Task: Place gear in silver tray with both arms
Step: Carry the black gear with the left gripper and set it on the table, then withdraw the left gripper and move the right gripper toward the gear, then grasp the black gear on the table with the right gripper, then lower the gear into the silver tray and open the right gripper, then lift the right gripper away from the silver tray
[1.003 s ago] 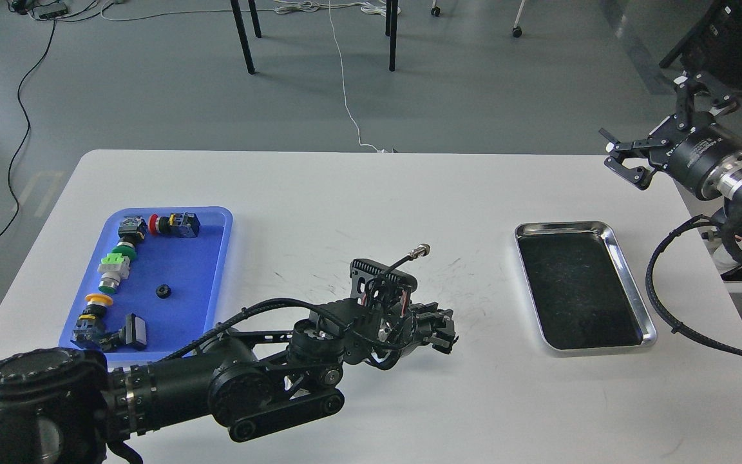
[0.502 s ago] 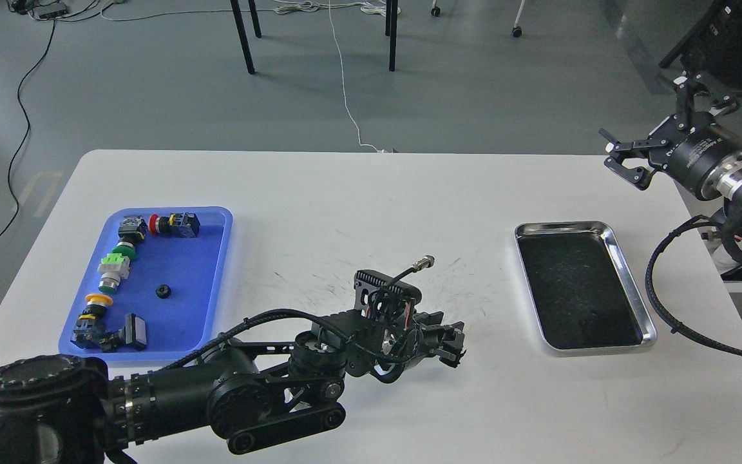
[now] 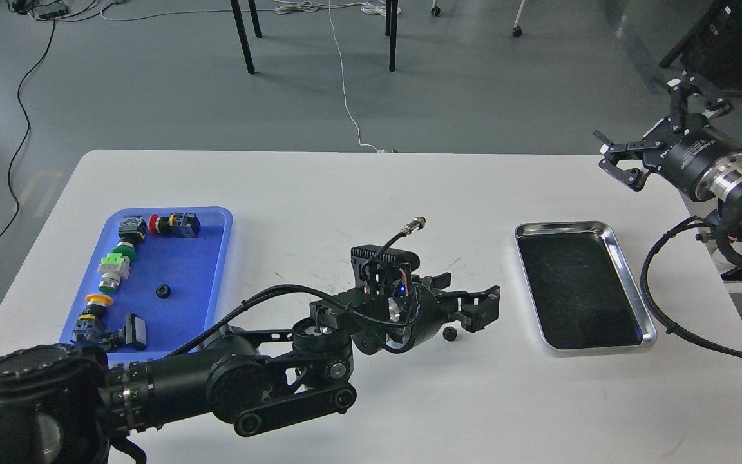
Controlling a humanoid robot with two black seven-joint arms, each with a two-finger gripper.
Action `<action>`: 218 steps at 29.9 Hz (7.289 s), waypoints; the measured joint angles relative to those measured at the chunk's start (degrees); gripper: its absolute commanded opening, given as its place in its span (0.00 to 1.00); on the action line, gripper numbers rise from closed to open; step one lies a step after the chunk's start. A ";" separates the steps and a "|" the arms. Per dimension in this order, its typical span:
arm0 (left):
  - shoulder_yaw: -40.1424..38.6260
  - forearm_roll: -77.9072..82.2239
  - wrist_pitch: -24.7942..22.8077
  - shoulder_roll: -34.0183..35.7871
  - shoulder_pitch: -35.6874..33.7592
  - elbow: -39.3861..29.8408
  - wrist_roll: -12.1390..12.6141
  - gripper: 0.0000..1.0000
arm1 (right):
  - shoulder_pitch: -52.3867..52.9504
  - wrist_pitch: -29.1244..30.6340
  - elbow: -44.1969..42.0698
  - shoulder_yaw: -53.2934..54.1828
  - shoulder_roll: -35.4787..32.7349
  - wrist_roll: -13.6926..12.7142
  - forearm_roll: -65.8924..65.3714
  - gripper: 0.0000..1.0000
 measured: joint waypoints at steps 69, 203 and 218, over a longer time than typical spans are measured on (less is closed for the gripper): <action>-63.13 -61.21 -4.84 26.65 29.49 0.94 -11.24 0.98 | 58.45 17.06 9.34 -100.09 26.42 -13.50 -25.11 0.99; -63.37 -60.77 -4.20 29.26 28.70 1.43 -14.45 0.98 | 38.52 20.91 -16.64 -82.56 8.44 -10.01 -44.20 0.47; -63.30 -60.70 -4.16 29.30 28.59 1.65 -14.38 0.98 | 44.81 20.90 -13.02 -67.08 5.78 -10.01 -43.16 0.83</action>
